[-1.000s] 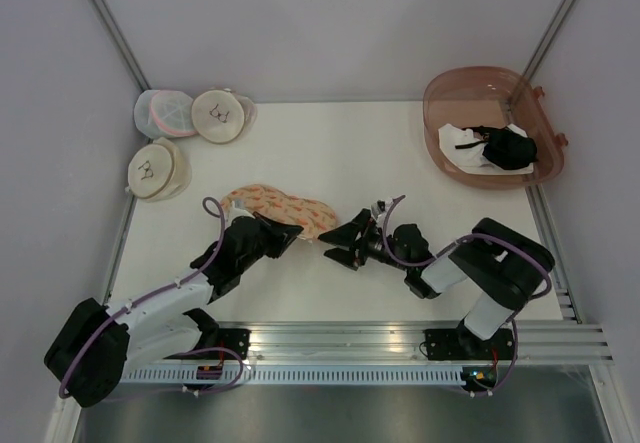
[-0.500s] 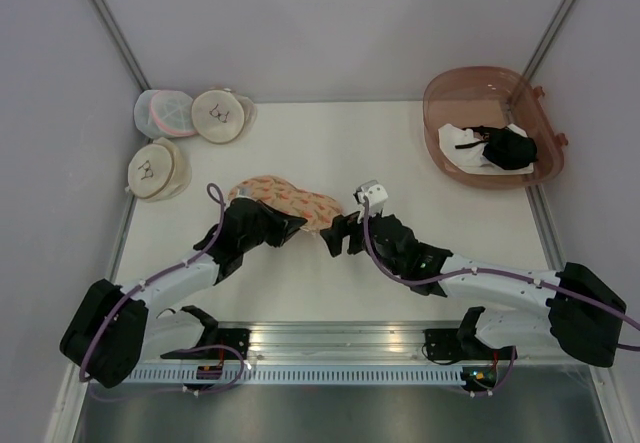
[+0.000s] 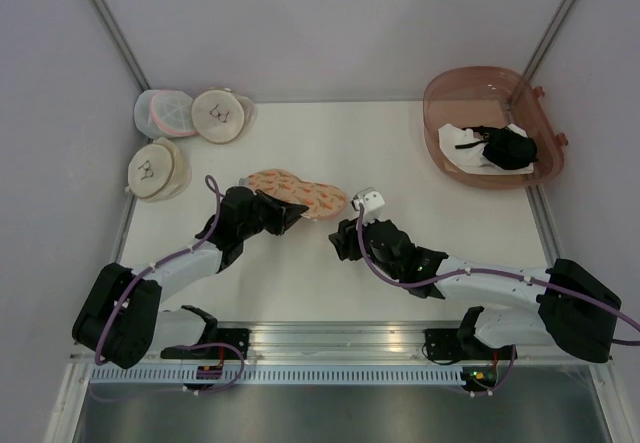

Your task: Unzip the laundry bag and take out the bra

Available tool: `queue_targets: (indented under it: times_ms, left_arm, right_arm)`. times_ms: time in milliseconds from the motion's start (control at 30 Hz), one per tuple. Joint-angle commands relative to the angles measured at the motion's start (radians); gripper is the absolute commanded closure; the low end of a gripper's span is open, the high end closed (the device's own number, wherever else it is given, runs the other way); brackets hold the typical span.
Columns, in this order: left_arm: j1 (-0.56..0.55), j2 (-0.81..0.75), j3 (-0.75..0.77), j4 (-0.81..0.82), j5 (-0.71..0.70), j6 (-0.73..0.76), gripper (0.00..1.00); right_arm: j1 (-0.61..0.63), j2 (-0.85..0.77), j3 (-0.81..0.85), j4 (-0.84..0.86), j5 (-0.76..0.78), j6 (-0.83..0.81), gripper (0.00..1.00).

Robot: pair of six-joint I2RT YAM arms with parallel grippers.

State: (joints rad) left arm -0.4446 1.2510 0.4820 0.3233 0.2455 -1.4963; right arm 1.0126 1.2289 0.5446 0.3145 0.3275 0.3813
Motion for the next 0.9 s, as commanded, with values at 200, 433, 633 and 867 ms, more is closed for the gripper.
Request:
queue_targets:
  times_ms: [200, 433, 633, 867]
  left_arm:
    - [0.001, 0.03, 0.052, 0.105, 0.067, -0.065, 0.98]
    - [0.003, 0.033, 0.041, 0.099, 0.075, -0.064, 0.98]
    - [0.001, 0.034, 0.024, 0.106, 0.089, -0.067, 0.98]
    - [-0.002, 0.036, 0.017, 0.111, 0.098, -0.067, 0.98]
  right_arm:
    - [0.007, 0.148, 0.049, 0.196, -0.065, 0.025, 0.4]
    - [0.009, 0.225, 0.095, 0.258, -0.071, 0.004, 0.39]
    - [0.007, 0.262, 0.135, 0.262, -0.035, -0.016, 0.36]
    - [0.009, 0.297, 0.166, 0.276, -0.008, -0.032, 0.5]
